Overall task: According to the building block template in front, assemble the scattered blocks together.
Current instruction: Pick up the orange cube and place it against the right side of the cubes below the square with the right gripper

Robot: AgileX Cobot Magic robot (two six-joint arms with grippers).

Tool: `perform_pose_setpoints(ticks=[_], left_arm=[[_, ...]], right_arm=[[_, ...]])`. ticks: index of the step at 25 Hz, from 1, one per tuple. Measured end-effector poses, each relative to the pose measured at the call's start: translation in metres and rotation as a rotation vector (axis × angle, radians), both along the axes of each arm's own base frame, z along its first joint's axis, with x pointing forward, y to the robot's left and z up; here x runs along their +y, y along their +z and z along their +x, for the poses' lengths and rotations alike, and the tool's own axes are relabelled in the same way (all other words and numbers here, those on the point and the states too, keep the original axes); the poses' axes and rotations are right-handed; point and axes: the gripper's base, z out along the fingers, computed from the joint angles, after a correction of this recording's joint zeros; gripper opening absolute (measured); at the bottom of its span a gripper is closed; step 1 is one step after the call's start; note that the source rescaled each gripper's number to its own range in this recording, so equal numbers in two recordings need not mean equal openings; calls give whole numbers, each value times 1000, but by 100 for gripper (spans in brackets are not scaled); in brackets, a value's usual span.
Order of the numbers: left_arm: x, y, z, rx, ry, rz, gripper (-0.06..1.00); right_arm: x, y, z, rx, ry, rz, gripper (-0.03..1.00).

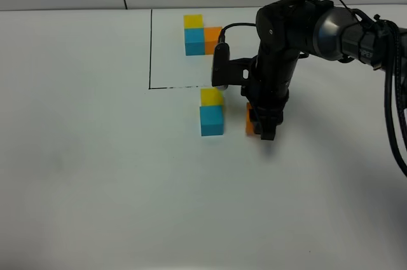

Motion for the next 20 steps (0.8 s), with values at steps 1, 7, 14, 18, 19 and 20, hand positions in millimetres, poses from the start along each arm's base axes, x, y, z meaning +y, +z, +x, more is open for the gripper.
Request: perform_pose_setpoints(ticks=[1,7,14,18,19,20], left_arm=[[0,0,0,0,0,0,66],[0,0,0,0,0,0,66],[0,0,0,0,0,0,66],[0,0,0,0,0,0,66],[0,0,0,0,0,0,66],[0,0,0,0,0,0,66]], right_arm=[[1,-2,2,-7,8,5,3],[3,-4,6,-48,46,18,3],[5,-14,7,-33,60,24,3],[6,-18,8,-32,72,36,3],[7,-18,9,-37,73,43,3],[7,-18,9,-41,72,50,3]])
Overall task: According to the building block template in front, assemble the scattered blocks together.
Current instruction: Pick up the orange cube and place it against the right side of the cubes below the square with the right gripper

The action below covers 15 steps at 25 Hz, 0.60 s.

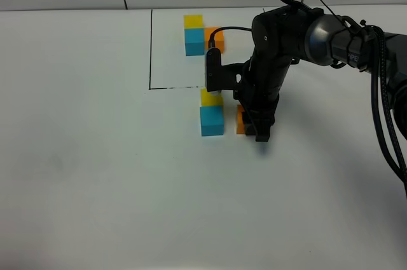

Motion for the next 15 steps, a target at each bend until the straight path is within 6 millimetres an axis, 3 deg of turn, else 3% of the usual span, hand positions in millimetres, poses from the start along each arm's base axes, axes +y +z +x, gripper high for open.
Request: perform_pose_setpoints(ticks=[15], left_arm=[[0,0,0,0,0,0,66]], right_arm=[[5,-4,1,7,-2,50,3]])
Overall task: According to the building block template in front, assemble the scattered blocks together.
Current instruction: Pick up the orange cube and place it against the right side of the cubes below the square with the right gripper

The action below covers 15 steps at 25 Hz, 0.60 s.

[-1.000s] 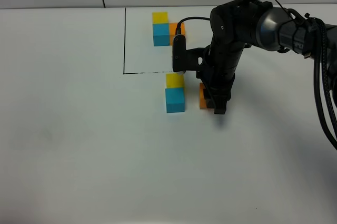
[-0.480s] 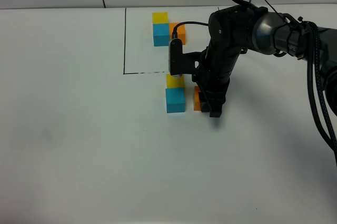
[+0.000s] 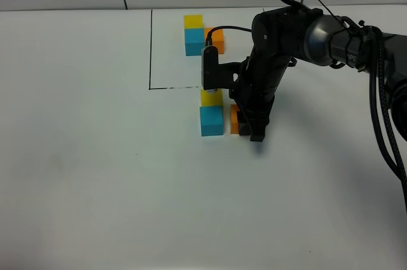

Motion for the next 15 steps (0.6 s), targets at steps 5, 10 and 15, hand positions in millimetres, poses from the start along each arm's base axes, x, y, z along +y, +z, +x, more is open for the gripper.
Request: perform_pose_setpoints(ticks=[5,10,15], left_arm=[[0,0,0,0,0,0,66],[0,0,0,0,0,0,66],[0,0,0,0,0,0,66]], right_arm=[[4,0,-1,-12,23,9,3],[11,0,-2,-30,38,15,3],[12,-1,-2,-31,42,14,3]])
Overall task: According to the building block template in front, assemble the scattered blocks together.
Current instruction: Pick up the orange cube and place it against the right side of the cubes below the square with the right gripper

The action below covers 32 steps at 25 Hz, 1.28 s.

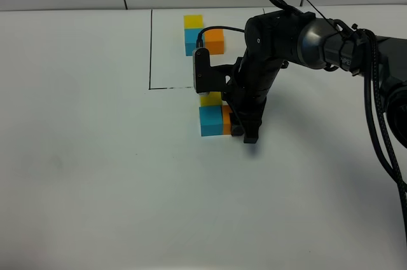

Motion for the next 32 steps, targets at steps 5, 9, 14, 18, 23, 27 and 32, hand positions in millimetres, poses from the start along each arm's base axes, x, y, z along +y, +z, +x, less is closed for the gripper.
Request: perform_pose_setpoints(ticks=[5,9,14,18,23,27,32], left_arm=[[0,0,0,0,0,0,66],[0,0,0,0,0,0,66],[0,0,0,0,0,0,66],[0,0,0,0,0,0,66],[0,0,0,0,0,0,66],[0,0,0,0,0,0,66],[0,0,0,0,0,0,66]], right_arm=[[3,0,-1,-4,6,2,3],[5,0,-1,0,-3,17,3],[6,0,-2,8,-12,31,3],[6,0,-2,8,-12,31,3],[6,0,-2,8,-12,32,3],[6,0,-2,8,-11,32,3],[6,0,-2,0,27,27,3]])
